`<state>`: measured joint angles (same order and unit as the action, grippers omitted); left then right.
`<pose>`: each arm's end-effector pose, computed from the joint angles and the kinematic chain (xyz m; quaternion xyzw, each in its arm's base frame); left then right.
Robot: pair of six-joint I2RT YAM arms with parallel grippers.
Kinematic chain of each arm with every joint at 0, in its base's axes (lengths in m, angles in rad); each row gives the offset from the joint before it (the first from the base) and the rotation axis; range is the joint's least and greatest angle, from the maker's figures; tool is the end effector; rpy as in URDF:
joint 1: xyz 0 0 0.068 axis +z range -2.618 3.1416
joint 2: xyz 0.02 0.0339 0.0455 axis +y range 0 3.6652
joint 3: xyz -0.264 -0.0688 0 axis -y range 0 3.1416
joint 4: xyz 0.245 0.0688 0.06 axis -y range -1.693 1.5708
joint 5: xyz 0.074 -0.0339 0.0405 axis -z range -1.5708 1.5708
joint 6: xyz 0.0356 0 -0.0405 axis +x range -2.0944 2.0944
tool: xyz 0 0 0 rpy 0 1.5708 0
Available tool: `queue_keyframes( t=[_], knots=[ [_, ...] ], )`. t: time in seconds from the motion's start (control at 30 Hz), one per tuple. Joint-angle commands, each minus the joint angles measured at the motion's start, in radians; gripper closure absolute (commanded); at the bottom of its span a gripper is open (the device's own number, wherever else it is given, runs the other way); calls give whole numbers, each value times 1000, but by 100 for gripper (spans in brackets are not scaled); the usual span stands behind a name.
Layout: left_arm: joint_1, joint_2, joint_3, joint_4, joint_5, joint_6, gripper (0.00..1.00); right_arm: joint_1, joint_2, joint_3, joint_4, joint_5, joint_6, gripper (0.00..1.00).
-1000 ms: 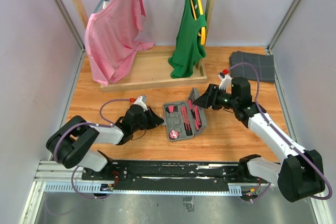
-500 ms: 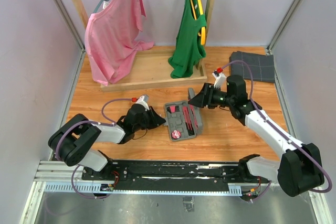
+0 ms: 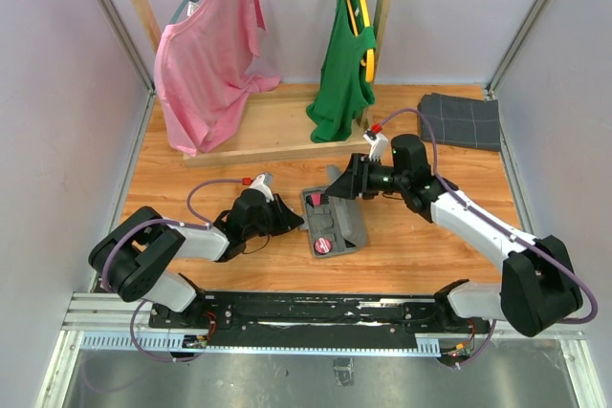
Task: Sort the tools into containers
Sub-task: Close the storage box at the center of the board.
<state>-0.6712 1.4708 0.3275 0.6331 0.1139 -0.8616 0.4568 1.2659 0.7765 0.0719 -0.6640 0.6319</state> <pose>0.1895 -0.1557 0.1247 -0.0532 0.8601 -0.3856 0.3297 0.2402 0.1425 0.2617 -0.1077 0.8050 0.5007 0.2994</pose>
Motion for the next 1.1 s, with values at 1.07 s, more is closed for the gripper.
queue_keyframes(
  t=[1.07],
  knots=[
    [-25,-126,72,-241,-14,58,76,42,26,-89,-173,337,-105,33]
  ],
)
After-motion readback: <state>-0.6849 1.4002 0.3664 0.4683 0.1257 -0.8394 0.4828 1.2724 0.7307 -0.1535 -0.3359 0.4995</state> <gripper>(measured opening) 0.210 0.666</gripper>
